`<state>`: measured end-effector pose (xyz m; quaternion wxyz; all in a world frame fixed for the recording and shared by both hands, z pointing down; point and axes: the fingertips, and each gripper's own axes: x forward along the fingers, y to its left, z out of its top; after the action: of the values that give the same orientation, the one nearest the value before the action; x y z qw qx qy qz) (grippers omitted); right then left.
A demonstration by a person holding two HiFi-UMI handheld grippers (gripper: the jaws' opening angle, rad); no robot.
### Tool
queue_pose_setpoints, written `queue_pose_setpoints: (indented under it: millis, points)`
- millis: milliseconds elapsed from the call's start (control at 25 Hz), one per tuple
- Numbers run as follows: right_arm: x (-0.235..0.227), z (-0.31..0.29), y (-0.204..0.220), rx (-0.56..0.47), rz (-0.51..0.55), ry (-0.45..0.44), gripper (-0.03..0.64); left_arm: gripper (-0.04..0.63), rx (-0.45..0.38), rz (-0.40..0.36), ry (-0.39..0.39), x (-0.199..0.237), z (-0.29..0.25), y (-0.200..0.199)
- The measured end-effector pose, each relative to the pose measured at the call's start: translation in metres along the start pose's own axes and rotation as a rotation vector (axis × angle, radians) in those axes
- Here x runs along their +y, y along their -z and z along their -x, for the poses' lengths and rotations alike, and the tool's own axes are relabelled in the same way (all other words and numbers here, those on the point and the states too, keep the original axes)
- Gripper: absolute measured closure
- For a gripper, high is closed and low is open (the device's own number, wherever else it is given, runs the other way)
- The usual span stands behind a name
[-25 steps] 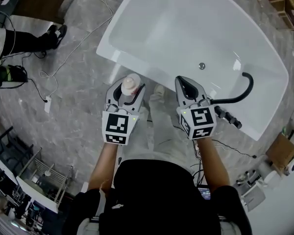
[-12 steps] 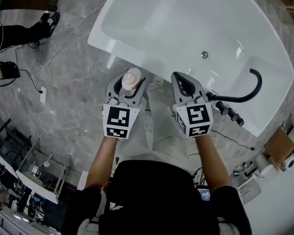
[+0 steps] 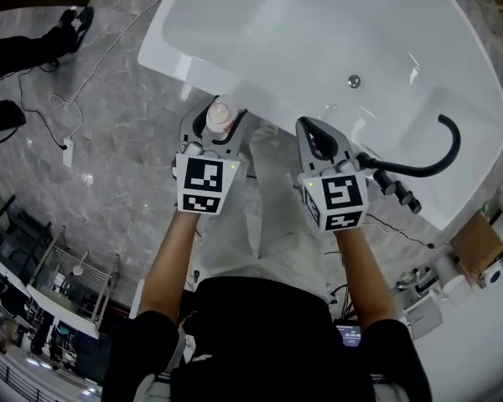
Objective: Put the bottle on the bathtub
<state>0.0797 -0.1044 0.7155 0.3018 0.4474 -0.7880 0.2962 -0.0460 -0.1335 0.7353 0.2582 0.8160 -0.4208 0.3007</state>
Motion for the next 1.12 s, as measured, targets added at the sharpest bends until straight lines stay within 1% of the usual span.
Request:
queue_pose_setpoints:
  millis: [520,800,1120]
  points:
    - [0.005,-0.018,0.021,0.034,0.019,-0.027,0.592,0.356,-0.017,0.001,-0.008,0.0,-0.034,0.013]
    - [0.005,-0.028,0.03,0.058,0.013,-0.03,0.592,0.356,-0.069,-0.011,-0.005,0.001,-0.043,0.009]
    - [0.008,-0.034,0.03,0.062,0.013,-0.039,0.592,0.356,-0.089,-0.024,0.002,0.001,-0.046,0.008]
